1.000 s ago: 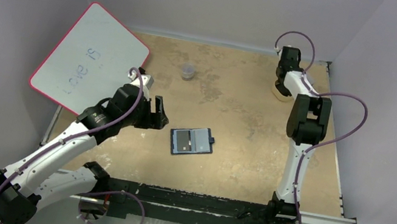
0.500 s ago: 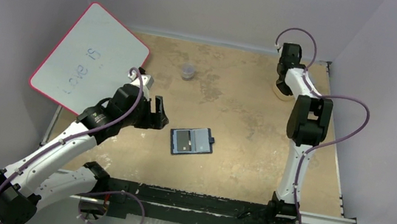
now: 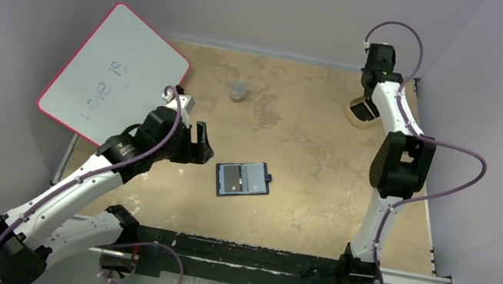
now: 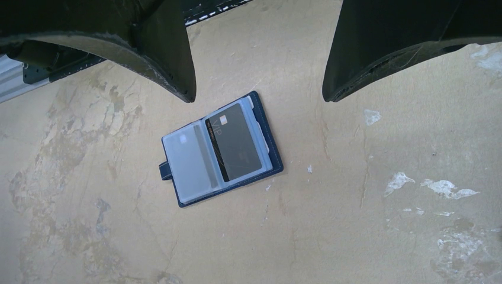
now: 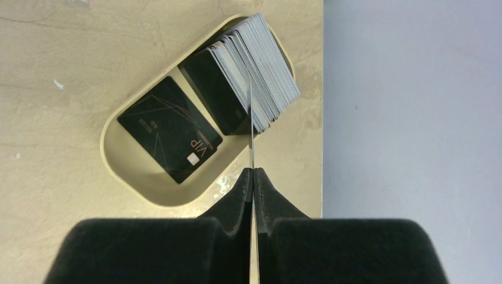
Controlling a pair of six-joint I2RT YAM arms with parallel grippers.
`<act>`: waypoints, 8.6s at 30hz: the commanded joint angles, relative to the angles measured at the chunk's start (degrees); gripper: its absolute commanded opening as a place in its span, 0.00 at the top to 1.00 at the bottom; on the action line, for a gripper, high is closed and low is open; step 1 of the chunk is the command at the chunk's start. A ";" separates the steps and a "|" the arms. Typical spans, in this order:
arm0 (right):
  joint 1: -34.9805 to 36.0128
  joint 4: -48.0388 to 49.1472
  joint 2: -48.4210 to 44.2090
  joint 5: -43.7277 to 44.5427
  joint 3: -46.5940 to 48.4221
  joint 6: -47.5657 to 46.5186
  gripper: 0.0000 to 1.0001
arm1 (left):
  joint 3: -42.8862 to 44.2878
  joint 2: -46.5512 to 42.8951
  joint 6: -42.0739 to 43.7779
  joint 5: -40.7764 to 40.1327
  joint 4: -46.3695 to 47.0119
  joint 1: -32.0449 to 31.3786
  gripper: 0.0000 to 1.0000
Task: Put the credit cards into the card holder
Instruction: Pick up the credit card from the storage box, then insert the credit card into the card holder.
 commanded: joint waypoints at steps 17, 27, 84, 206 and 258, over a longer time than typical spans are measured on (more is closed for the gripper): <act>8.67 10.65 -29.63 -35.82 -27.34 26.24 1.00 | -7.23 -6.86 -17.21 7.82 23.59 0.49 0.31; 18.65 34.33 -44.13 -59.47 -46.14 48.54 1.00 | -10.52 -7.58 -28.19 13.11 42.53 0.51 0.31; 25.97 31.06 -39.71 -48.22 -63.08 47.63 0.54 | -22.41 10.63 -27.68 18.15 52.21 0.50 1.00; 35.27 33.78 -35.97 -36.75 -73.83 58.19 0.64 | -24.63 45.26 -20.87 15.77 77.31 -2.99 1.00; 36.70 42.64 -27.84 -38.81 -70.47 57.69 0.77 | -17.12 37.52 -20.81 0.81 61.52 -10.22 0.65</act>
